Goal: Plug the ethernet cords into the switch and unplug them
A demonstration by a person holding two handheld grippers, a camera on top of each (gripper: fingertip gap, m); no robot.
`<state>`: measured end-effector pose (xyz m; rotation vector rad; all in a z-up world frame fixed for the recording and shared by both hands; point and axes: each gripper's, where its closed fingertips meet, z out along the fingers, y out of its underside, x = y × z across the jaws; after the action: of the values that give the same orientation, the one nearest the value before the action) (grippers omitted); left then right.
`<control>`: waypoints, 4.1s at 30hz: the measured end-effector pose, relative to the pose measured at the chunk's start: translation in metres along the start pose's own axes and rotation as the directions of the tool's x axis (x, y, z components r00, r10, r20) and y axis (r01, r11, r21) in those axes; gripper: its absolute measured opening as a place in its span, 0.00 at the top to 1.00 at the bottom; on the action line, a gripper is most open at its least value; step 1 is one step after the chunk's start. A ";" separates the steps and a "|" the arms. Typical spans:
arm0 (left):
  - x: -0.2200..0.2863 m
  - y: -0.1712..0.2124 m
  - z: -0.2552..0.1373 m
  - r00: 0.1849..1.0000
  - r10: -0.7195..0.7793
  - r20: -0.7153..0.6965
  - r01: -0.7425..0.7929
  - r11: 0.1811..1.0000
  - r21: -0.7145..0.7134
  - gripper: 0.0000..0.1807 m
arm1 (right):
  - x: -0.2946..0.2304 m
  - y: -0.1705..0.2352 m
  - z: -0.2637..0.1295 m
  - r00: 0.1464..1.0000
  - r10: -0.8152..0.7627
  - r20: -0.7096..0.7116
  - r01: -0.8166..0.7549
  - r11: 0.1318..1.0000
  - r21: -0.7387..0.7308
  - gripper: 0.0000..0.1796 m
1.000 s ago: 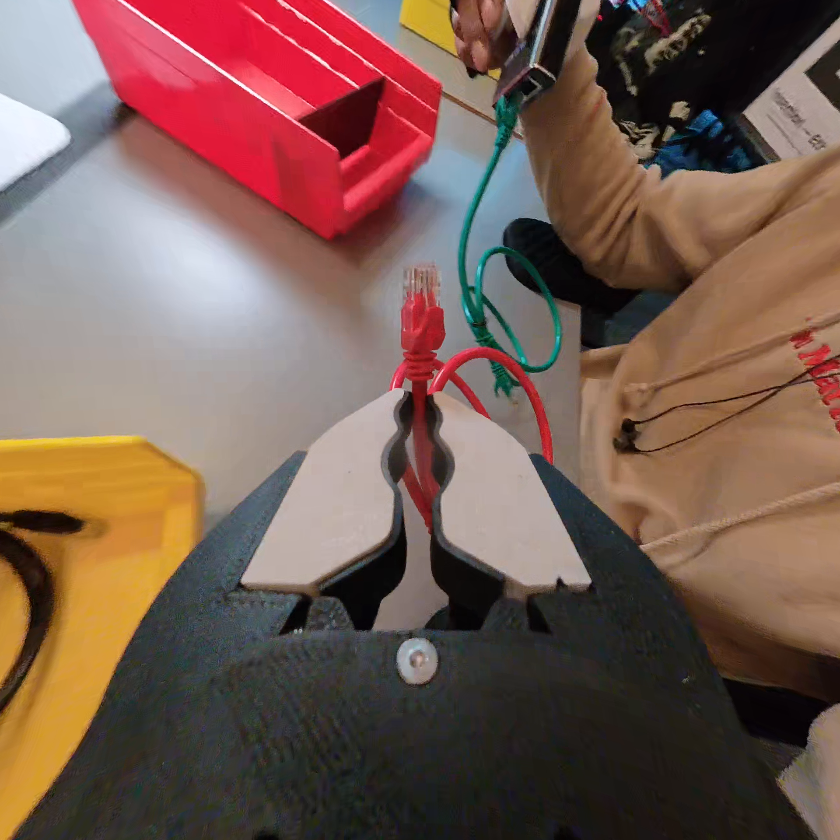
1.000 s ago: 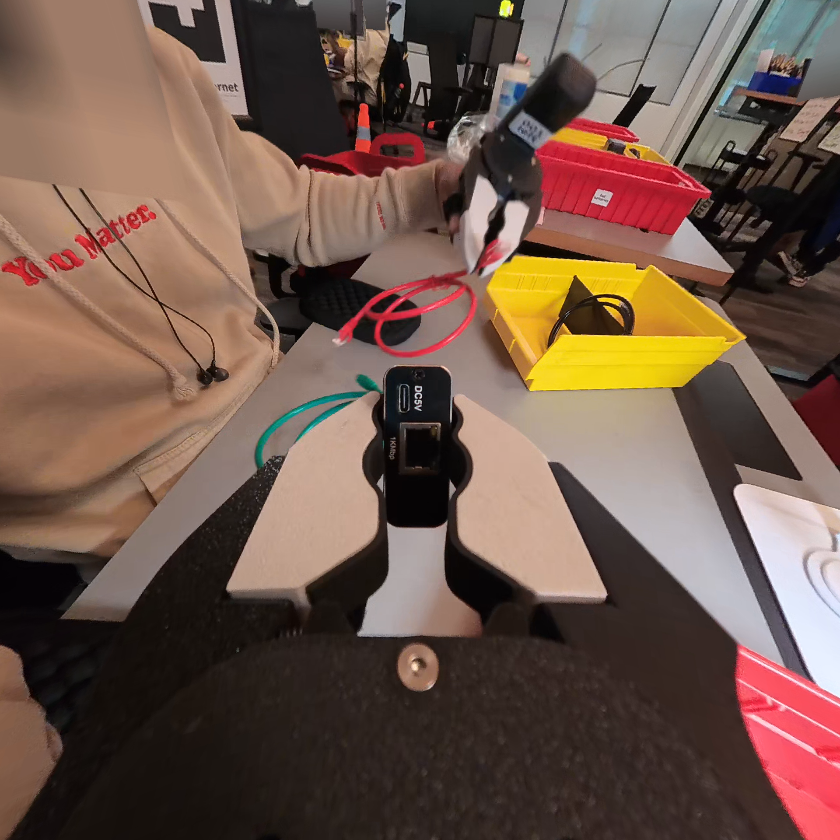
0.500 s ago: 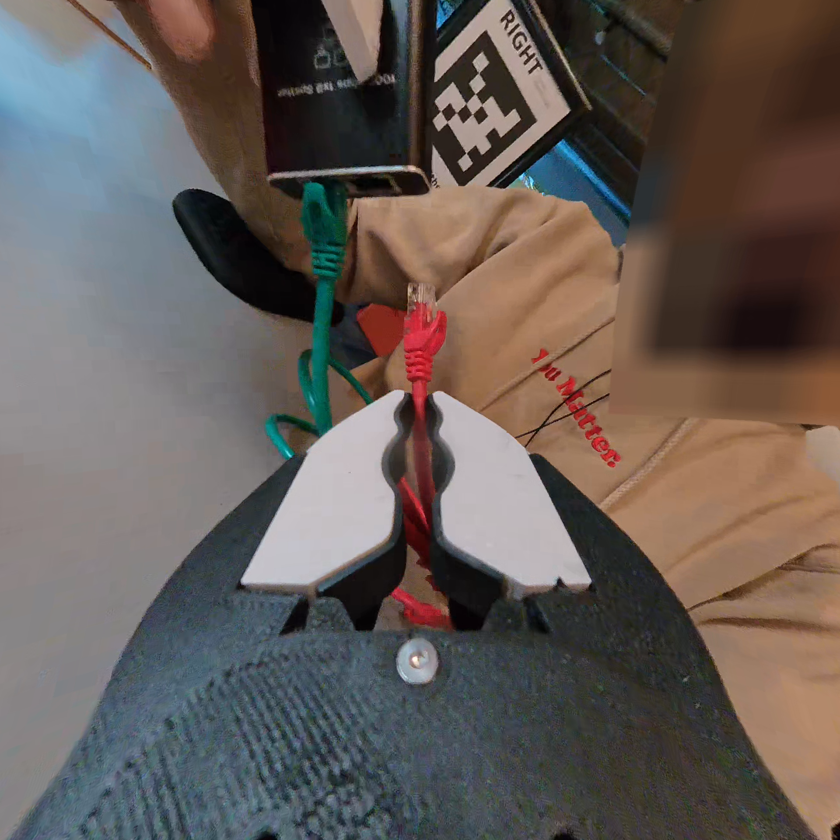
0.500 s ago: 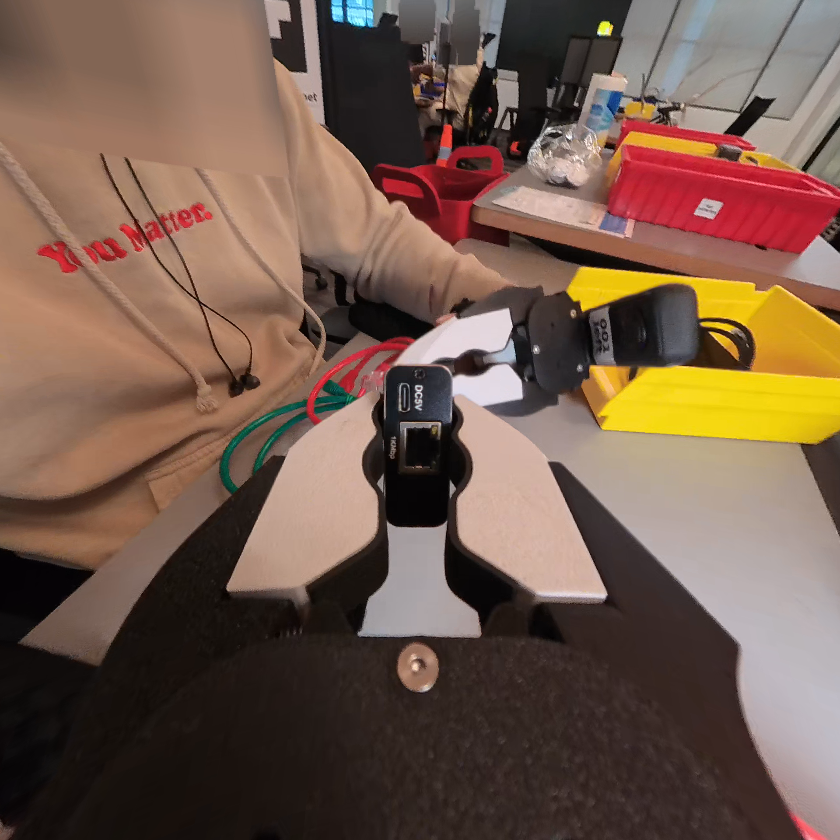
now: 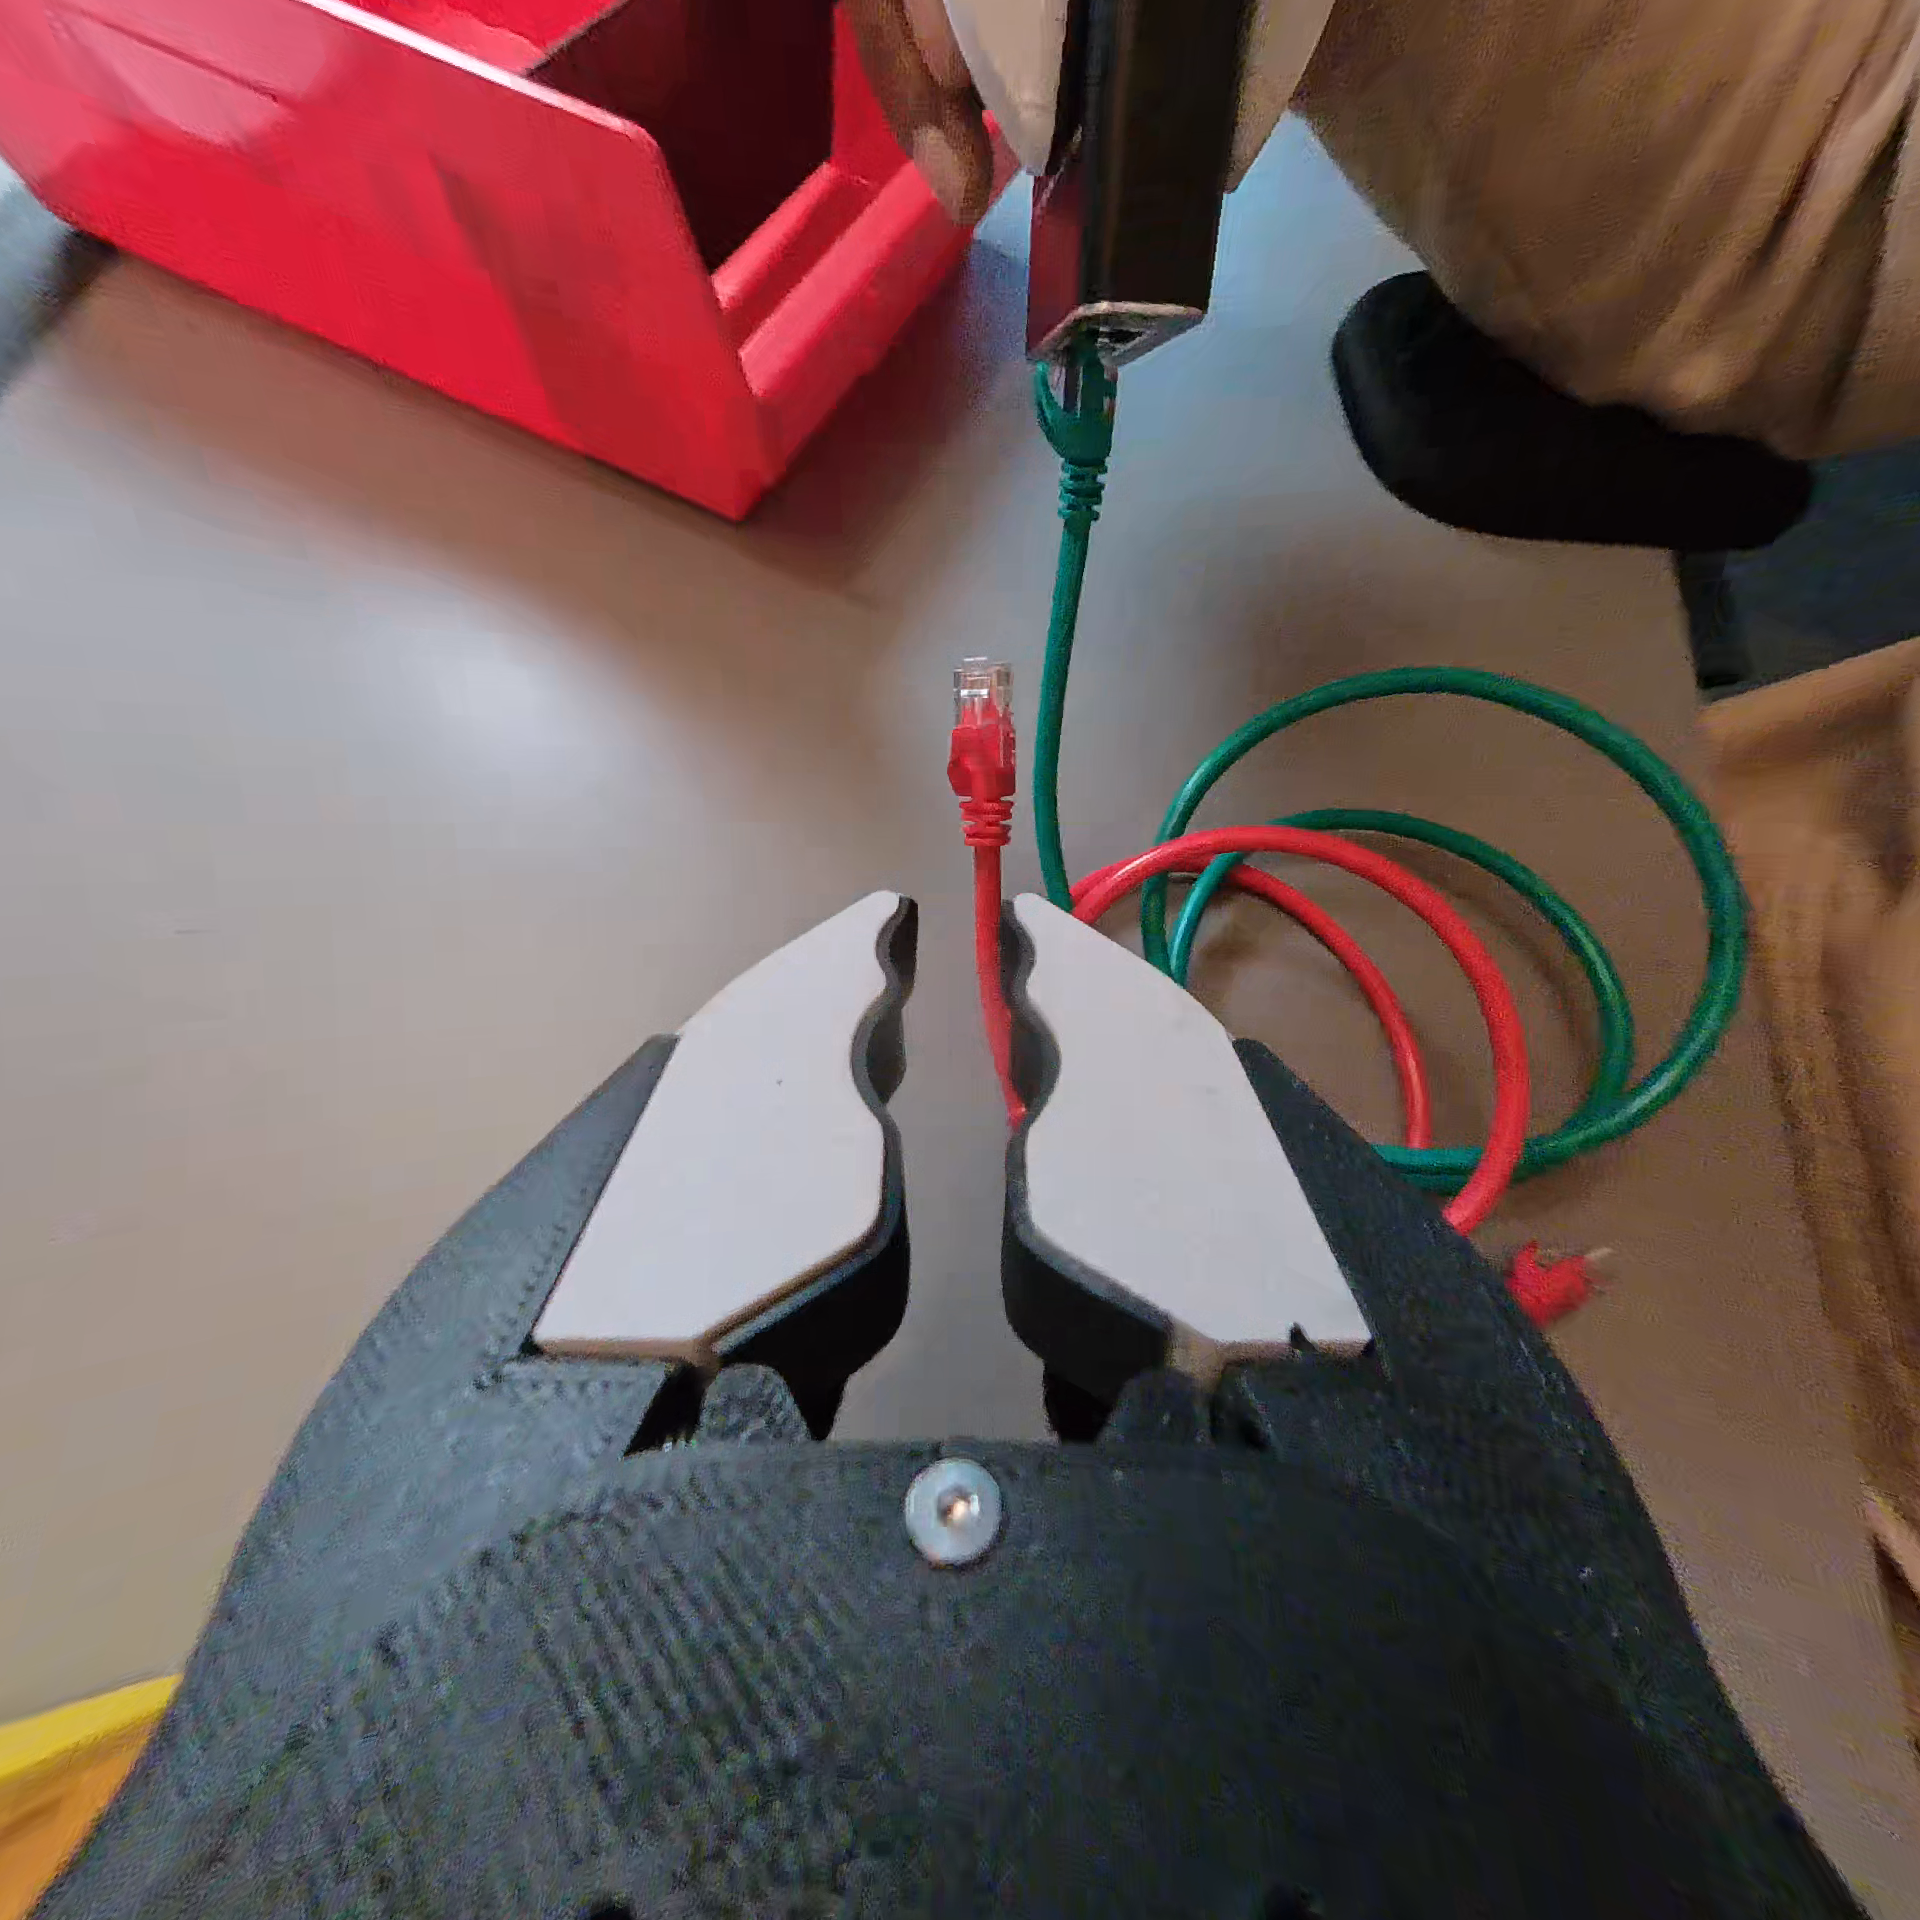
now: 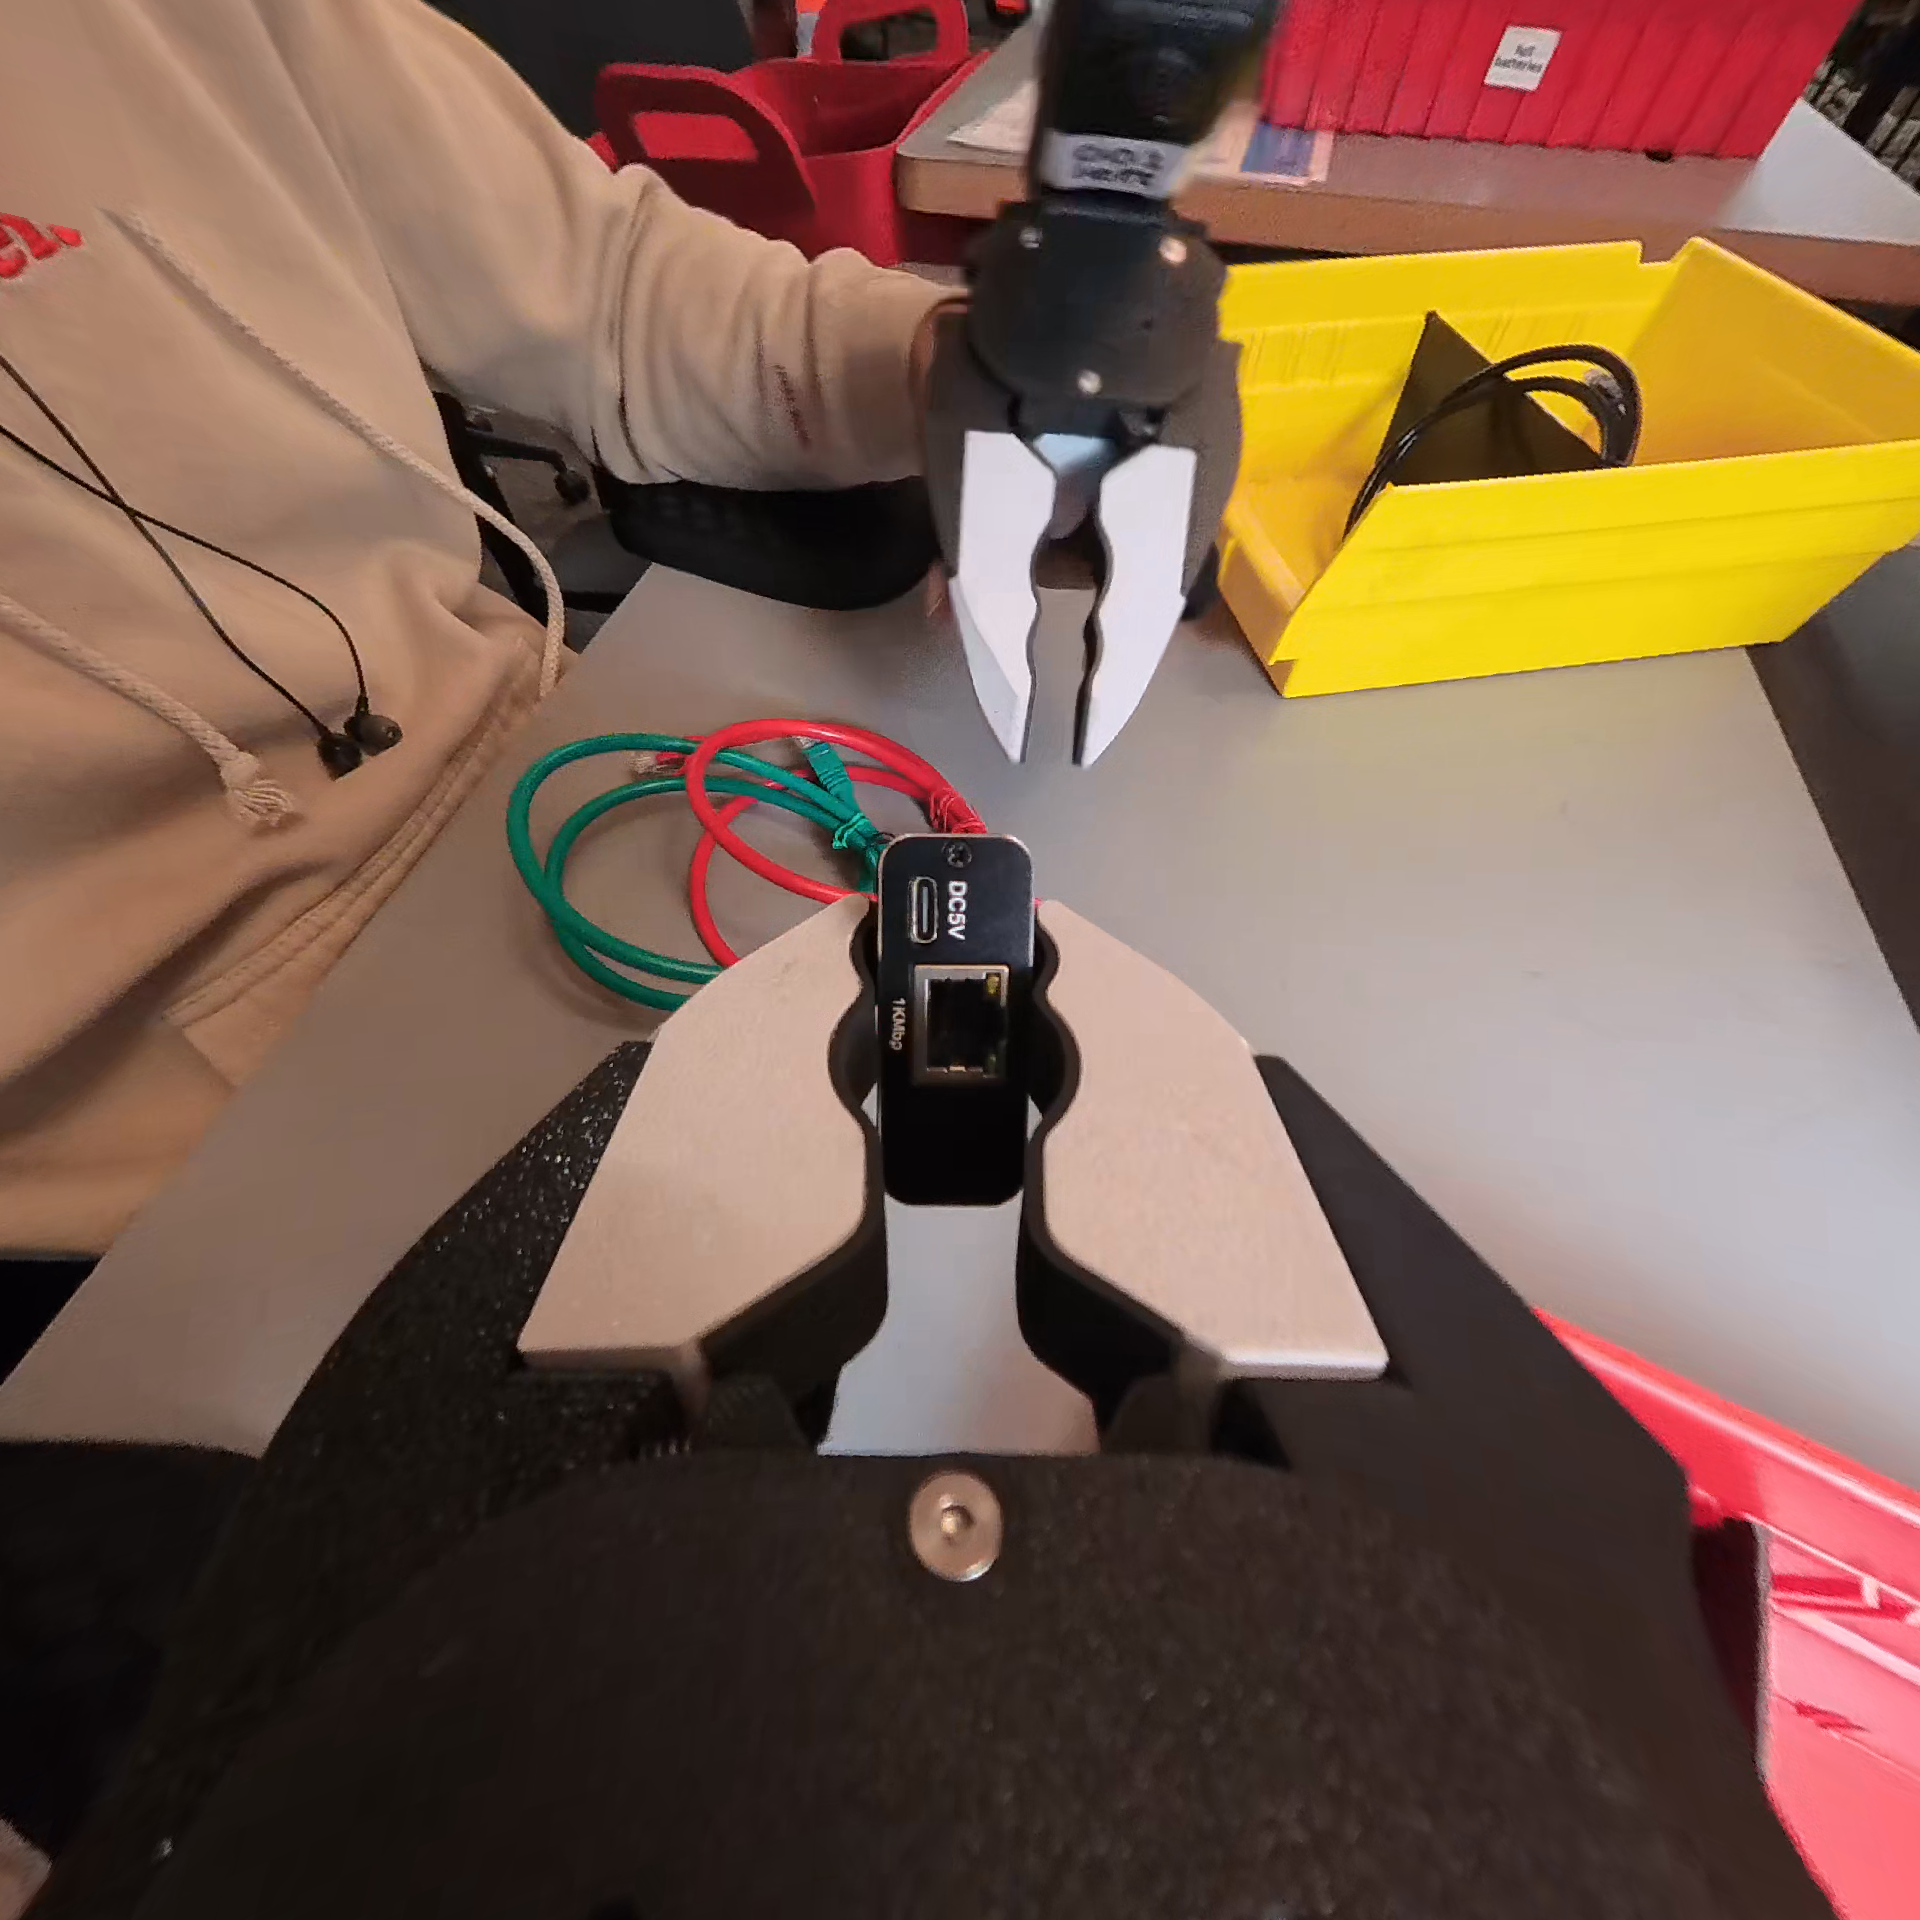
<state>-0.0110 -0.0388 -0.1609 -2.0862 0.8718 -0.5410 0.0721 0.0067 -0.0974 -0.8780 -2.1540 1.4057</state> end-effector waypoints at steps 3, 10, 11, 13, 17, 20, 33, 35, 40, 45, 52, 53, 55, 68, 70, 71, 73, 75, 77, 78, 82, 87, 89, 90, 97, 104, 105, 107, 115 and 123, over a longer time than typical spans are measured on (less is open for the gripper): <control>0.000 -0.003 0.005 0.974 0.110 0.200 -0.112 0.994 -0.002 0.89 | 0.001 -0.001 -0.003 1.000 -0.005 -0.012 0.005 1.000 0.000 0.87; 0.003 0.001 0.032 0.892 0.178 0.416 -0.172 0.984 -0.051 0.86 | 0.001 -0.002 -0.002 1.000 -0.017 -0.025 0.016 1.000 -0.010 0.87; 0.001 0.002 0.033 0.879 0.182 0.441 -0.173 0.983 -0.061 0.86 | 0.001 -0.003 -0.002 1.000 -0.017 -0.026 0.017 1.000 -0.009 0.87; -0.003 0.004 0.037 0.855 0.202 0.478 -0.183 0.979 -0.086 0.85 | 0.001 -0.003 -0.001 1.000 -0.015 -0.026 0.015 1.000 -0.005 0.87; -0.008 0.005 0.044 0.808 0.255 0.531 -0.220 0.967 -0.129 0.85 | 0.002 -0.002 0.000 1.000 -0.013 -0.025 0.013 1.000 -0.006 0.87; -0.011 0.004 0.046 0.777 0.292 0.558 -0.249 0.956 -0.154 0.85 | 0.002 -0.002 0.000 1.000 -0.013 -0.025 0.013 1.000 -0.004 0.87; -0.012 -0.016 0.012 0.963 0.016 0.268 -0.036 0.997 0.071 0.95 | 0.003 -0.008 -0.007 0.999 -0.017 -0.028 0.018 0.999 0.041 0.87; -0.002 -0.023 -0.001 0.988 -0.149 0.040 0.142 0.978 0.153 0.95 | -0.001 -0.015 -0.011 1.000 -0.017 -0.007 0.017 0.996 0.082 0.87; 0.048 -0.039 -0.018 0.818 -0.295 -0.494 0.394 0.913 0.106 0.95 | -0.025 -0.032 -0.019 0.988 -0.005 0.157 -0.025 0.982 0.188 0.87; 0.099 -0.044 -0.014 0.556 -0.306 -0.773 0.411 0.909 -0.064 0.95 | -0.051 -0.033 -0.029 0.949 0.024 0.316 -0.077 0.984 0.159 0.87; 0.108 -0.028 -0.010 0.498 -0.321 -0.806 0.358 0.922 -0.146 0.95 | -0.057 -0.004 -0.069 0.957 0.120 0.265 -0.134 0.990 0.037 0.87; 0.103 -0.027 -0.010 0.525 -0.322 -0.788 0.361 0.922 -0.136 0.95 | -0.054 -0.005 -0.070 0.963 0.114 0.243 -0.129 0.991 0.047 0.87; 0.097 -0.031 -0.008 0.568 -0.326 -0.756 0.378 0.919 -0.112 0.95 | -0.047 -0.011 -0.062 0.968 0.093 0.232 -0.117 0.989 0.092 0.87; 0.068 -0.035 0.015 0.855 -0.311 -0.415 0.312 0.948 -0.067 0.95 | -0.018 -0.026 0.028 0.951 0.174 0.255 -0.213 0.968 0.130 0.87; 0.066 -0.031 0.016 0.863 -0.313 -0.398 0.309 0.948 -0.076 0.95 | -0.013 -0.024 0.031 0.948 0.197 0.249 -0.236 0.962 0.137 0.87; 0.065 -0.030 0.016 0.863 -0.316 -0.394 0.309 0.947 -0.083 0.95 | -0.012 -0.023 0.032 0.944 0.212 0.251 -0.252 0.958 0.138 0.87; 0.063 -0.026 0.018 0.871 -0.318 -0.376 0.302 0.948 -0.103 0.95 | -0.009 -0.020 0.034 0.934 0.244 0.261 -0.285 0.949 0.135 0.87; 0.063 -0.022 0.020 0.876 -0.320 -0.361 0.293 0.947 -0.131 0.95 | -0.007 -0.016 0.036 0.921 0.278 0.273 -0.320 0.940 0.122 0.87; 0.063 -0.017 0.022 0.879 -0.323 -0.350 0.284 0.946 -0.158 0.95 | -0.007 -0.012 0.039 0.911 0.303 0.281 -0.341 0.935 0.100 0.87; 0.064 -0.015 0.023 0.882 -0.320 -0.346 0.276 0.946 -0.172 0.95 | -0.007 -0.010 0.041 0.907 0.311 0.285 -0.348 0.933 0.089 0.87; 0.065 -0.009 0.026 0.892 -0.313 -0.325 0.251 0.943 -0.218 0.95 | -0.011 -0.007 0.045 0.895 0.320 0.312 -0.358 0.931 0.072 0.87; 0.062 -0.004 0.026 0.900 -0.308 -0.308 0.238 0.940 -0.243 0.95 | -0.012 -0.003 0.048 0.885 0.336 0.324 -0.369 0.928 0.047 0.87; 0.062 -0.003 0.025 0.912 -0.286 -0.295 0.214 0.943 -0.254 0.95 | -0.012 -0.001 0.050 0.883 0.348 0.315 -0.376 0.926 0.032 0.87; 0.061 -0.004 0.025 0.916 -0.279 -0.288 0.209 0.945 -0.251 0.95 | -0.011 0.001 0.053 0.886 0.353 0.300 -0.373 0.928 0.011 0.87; 0.059 -0.012 0.019 0.904 -0.257 -0.342 0.204 0.962 -0.182 0.96 | -0.008 -0.008 0.054 0.914 0.329 0.240 -0.345 0.938 0.028 0.87; 0.065 -0.010 0.021 0.901 -0.244 -0.359 0.180 0.963 -0.203 0.96 | -0.014 -0.005 0.058 0.898 0.348 0.267 -0.362 0.932 0.000 0.86; 0.065 -0.011 0.020 0.897 -0.246 -0.366 0.185 0.963 -0.195 0.96 | -0.014 -0.007 0.058 0.896 0.349 0.276 -0.366 0.931 0.012 0.87; 0.067 -0.014 0.019 0.895 -0.239 -0.376 0.181 0.966 -0.184 0.97 | -0.016 -0.009 0.059 0.889 0.349 0.296 -0.372 0.928 0.023 0.86; 0.049 -0.026 0.010 0.928 -0.176 -0.329 0.176 0.984 -0.031 0.96 | 0.004 -0.035 0.051 0.963 0.243 0.117 -0.259 0.954 0.150 0.86; 0.033 -0.092 -0.036 0.966 -0.040 -0.255 0.141 0.909 0.392 0.95 | 0.018 -0.088 0.022 0.977 0.211 -0.008 -0.187 0.883 0.431 0.69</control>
<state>0.0253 -0.0399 -0.0636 -1.7038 0.7217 -0.9582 0.0208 -0.0203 -0.0249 -0.9666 -1.6462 1.8401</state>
